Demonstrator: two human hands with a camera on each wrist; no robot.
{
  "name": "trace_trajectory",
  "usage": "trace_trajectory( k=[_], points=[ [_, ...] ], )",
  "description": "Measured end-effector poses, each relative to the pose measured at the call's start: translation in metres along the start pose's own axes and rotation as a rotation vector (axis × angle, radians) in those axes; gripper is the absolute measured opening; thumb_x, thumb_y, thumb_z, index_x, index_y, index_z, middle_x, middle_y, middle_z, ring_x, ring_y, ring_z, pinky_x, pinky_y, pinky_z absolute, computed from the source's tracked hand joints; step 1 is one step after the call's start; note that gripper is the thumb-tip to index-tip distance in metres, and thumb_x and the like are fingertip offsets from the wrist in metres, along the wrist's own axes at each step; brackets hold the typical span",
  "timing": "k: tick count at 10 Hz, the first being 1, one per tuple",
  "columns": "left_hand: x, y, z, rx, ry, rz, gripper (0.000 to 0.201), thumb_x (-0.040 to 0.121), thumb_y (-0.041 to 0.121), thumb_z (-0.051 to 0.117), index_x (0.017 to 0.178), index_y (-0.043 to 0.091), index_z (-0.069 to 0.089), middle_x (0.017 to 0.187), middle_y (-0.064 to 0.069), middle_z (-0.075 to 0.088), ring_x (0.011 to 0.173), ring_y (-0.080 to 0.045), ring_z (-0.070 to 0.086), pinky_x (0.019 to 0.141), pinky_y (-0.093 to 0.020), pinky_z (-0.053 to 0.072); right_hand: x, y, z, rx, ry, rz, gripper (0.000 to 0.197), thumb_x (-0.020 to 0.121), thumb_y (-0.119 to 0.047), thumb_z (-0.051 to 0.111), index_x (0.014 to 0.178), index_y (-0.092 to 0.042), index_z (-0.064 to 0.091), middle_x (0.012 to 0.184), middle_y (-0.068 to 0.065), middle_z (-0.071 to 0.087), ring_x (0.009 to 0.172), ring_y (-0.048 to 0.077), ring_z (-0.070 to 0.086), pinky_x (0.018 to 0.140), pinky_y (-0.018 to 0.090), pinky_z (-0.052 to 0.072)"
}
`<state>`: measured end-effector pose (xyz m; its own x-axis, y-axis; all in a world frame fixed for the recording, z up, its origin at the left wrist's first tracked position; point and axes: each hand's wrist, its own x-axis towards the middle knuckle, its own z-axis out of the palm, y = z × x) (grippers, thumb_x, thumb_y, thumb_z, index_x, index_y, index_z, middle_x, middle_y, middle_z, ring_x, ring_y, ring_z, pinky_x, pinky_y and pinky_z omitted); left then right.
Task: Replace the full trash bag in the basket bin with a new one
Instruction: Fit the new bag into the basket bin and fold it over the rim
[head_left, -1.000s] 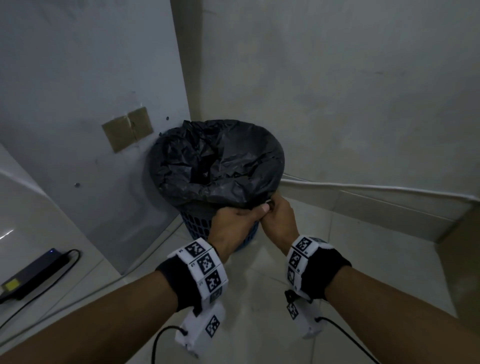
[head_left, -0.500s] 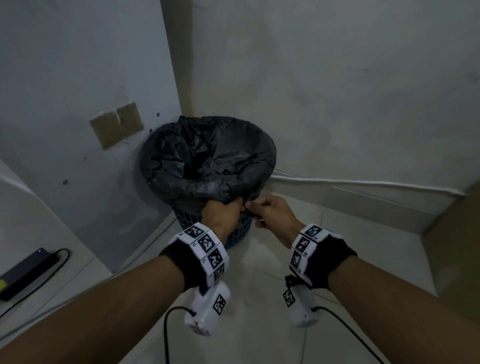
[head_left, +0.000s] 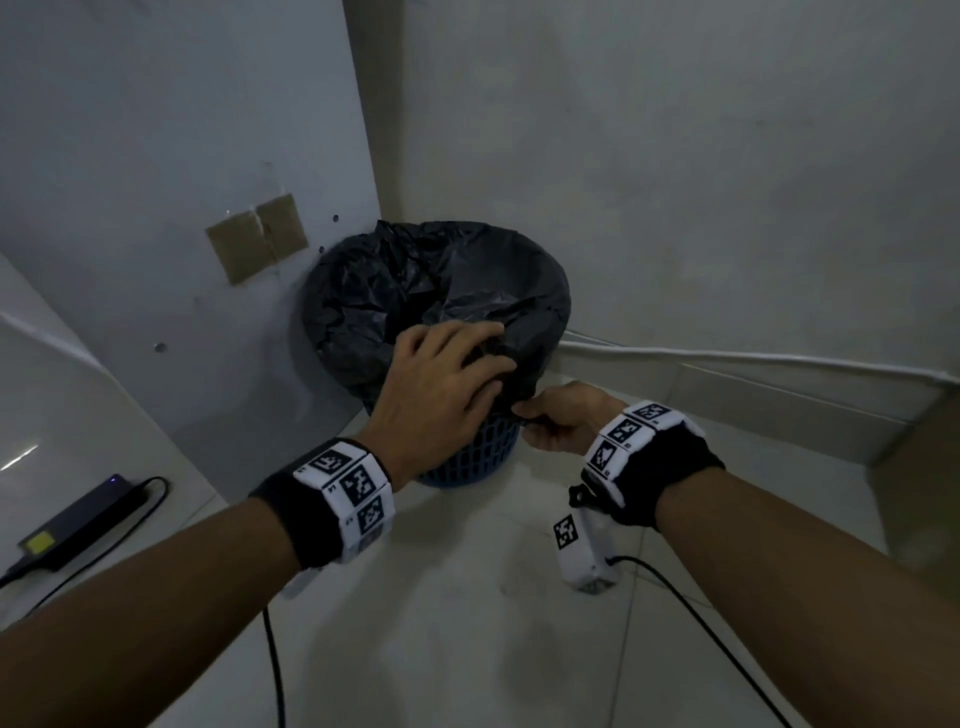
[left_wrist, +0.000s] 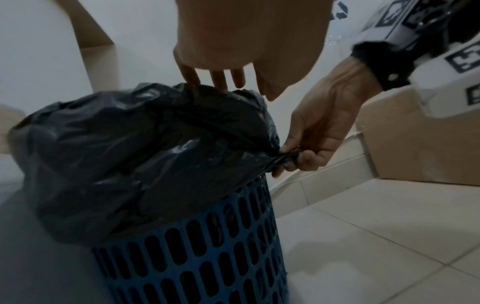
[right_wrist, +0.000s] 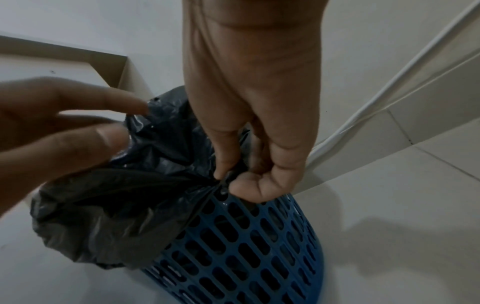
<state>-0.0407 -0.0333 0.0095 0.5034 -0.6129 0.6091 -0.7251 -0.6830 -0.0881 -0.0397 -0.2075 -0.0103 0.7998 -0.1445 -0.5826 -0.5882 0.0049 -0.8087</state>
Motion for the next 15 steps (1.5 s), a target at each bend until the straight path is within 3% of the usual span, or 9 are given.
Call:
trace_trajectory(
  k=[1,2,4,7,10,11,12,14,15],
  points=[
    [-0.004,-0.010,0.007,0.046,-0.109,-0.025,0.044,0.094,0.035,0.047,0.137,0.027,0.046,0.136,0.000,0.052,0.110,-0.024,0.056,0.097,-0.046,0.035,0.002,-0.004,0.003,-0.153,0.098,-0.154,0.022,0.089,-0.003,0.061,0.069,-0.005,0.056,0.070,0.010,0.056,0.058,0.018,0.049,0.054,0.029,0.043],
    [-0.009,-0.016,0.012,0.193,-0.168,0.002,0.073,0.082,0.038,0.066,0.145,0.024,0.032,0.119,-0.004,0.058,0.097,-0.027,0.056,0.087,-0.043,0.038,0.006,-0.004,0.010,-0.304,0.243,-0.390,0.012,0.086,-0.009,0.064,0.085,0.002,0.068,0.087,0.017,0.068,0.077,0.027,0.059,0.066,0.033,0.044],
    [-0.005,-0.012,0.022,0.337,-0.179,-0.054,0.102,0.063,0.047,0.081,0.146,0.024,0.027,0.101,-0.009,0.053,0.086,-0.029,0.051,0.075,-0.040,0.038,0.007,0.006,0.021,-0.214,0.371,-0.442,0.023,0.088,-0.012,0.060,0.109,-0.007,0.070,0.106,0.012,0.070,0.098,0.028,0.063,0.075,0.028,0.046],
    [0.000,-0.021,0.035,0.340,-0.097,-0.056,0.075,0.078,0.015,0.069,0.144,0.025,0.034,0.089,-0.008,0.051,0.076,-0.028,0.048,0.067,-0.039,0.036,0.006,0.011,0.031,0.054,0.294,-0.202,0.017,0.089,-0.010,0.058,0.073,-0.006,0.061,0.077,0.013,0.065,0.064,0.023,0.061,0.058,0.028,0.048],
    [0.003,-0.020,0.037,0.302,-0.103,-0.089,0.077,0.078,0.014,0.070,0.143,0.029,0.031,0.087,-0.007,0.052,0.075,-0.028,0.049,0.067,-0.039,0.036,0.014,0.015,0.047,0.343,0.129,-0.145,0.025,0.099,-0.013,0.045,0.074,-0.018,0.047,0.072,0.001,0.049,0.048,0.003,0.052,0.046,0.015,0.044],
    [0.002,-0.020,0.038,0.294,-0.097,-0.088,0.077,0.079,0.014,0.069,0.144,0.029,0.032,0.089,-0.007,0.053,0.076,-0.028,0.050,0.068,-0.039,0.036,0.011,0.013,0.049,0.383,0.145,-0.124,0.017,0.101,-0.007,0.038,0.089,-0.015,0.046,0.092,0.003,0.046,0.035,-0.009,0.048,0.038,0.003,0.035],
    [0.001,-0.021,0.037,0.289,-0.079,-0.079,0.074,0.079,0.016,0.069,0.143,0.028,0.033,0.089,-0.008,0.053,0.076,-0.029,0.050,0.068,-0.039,0.037,0.015,0.011,0.049,0.333,0.219,-0.174,0.015,0.100,-0.008,0.038,0.094,-0.017,0.048,0.122,0.017,0.055,0.052,-0.003,0.055,0.045,0.006,0.042],
    [0.002,-0.019,0.037,0.290,-0.068,-0.061,0.072,0.078,0.014,0.068,0.141,0.028,0.036,0.086,-0.008,0.053,0.074,-0.028,0.050,0.066,-0.038,0.037,-0.008,0.000,0.052,0.013,0.323,-0.218,0.032,0.100,-0.026,0.047,0.116,0.001,0.054,0.120,0.018,0.062,0.108,0.033,0.058,0.071,0.028,0.033],
    [0.001,-0.020,0.037,0.287,-0.062,-0.057,0.071,0.077,0.017,0.070,0.140,0.028,0.038,0.085,-0.007,0.054,0.073,-0.027,0.050,0.065,-0.037,0.036,-0.007,0.005,0.053,-0.103,0.332,-0.270,0.032,0.101,-0.021,0.044,0.119,0.004,0.054,0.123,0.020,0.060,0.109,0.030,0.058,0.066,0.022,0.033]
  ],
)
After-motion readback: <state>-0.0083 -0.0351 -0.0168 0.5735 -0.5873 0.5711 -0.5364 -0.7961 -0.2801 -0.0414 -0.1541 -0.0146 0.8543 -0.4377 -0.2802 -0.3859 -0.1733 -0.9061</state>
